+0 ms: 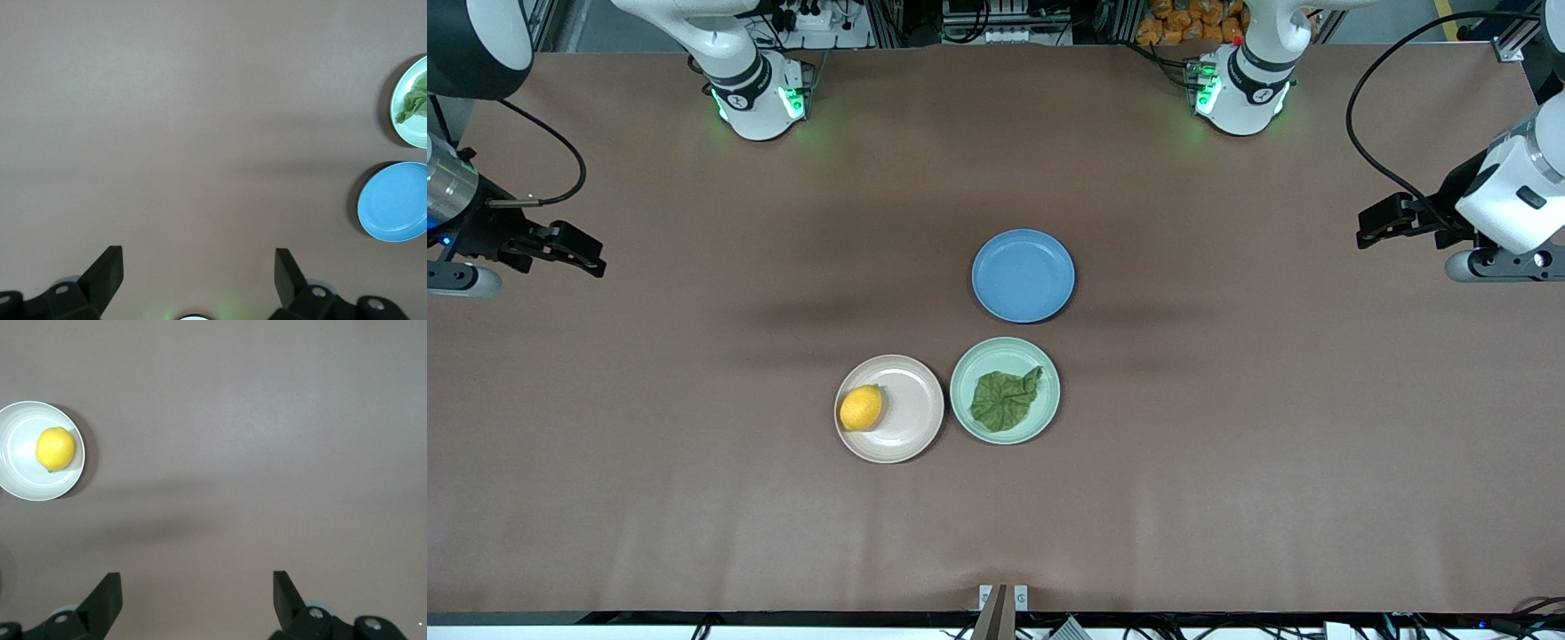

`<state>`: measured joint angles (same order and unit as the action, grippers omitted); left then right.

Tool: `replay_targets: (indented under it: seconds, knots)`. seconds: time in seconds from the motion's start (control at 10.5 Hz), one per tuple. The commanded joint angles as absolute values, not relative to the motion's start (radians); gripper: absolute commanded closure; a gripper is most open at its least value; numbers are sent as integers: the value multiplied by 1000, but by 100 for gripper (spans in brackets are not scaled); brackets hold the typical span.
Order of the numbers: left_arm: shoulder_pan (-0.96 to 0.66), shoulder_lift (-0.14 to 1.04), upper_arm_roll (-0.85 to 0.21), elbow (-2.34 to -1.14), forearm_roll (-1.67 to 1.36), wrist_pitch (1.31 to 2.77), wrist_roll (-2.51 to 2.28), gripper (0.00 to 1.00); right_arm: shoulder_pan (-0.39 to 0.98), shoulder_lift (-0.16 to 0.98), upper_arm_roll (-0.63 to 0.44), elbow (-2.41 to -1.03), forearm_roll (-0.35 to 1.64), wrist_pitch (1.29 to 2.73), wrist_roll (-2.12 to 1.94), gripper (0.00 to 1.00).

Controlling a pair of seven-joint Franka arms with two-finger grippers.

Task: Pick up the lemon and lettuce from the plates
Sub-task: 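Move the right gripper to the lemon while the left gripper reaches the lettuce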

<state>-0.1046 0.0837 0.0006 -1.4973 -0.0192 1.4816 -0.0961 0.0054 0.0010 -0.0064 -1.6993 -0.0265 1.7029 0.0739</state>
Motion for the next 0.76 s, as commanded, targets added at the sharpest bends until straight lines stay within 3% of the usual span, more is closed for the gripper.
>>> replay_targets:
  seconds: [0.0, 0.38, 0.67]
  knots:
    - [-164, 127, -5, -1485, 8, 1488, -87, 0, 5, 29, 0, -1706, -26, 1723, 100, 0]
    - [-233, 231, -15, -1485, -8, 1587, -94, 0, 84, 87, 2, -1698, -26, 1752, 303, 0]
    - [-308, 314, -15, -1485, -12, 1670, -95, 0, 126, 193, 2, -1646, -25, 1766, 327, 0]
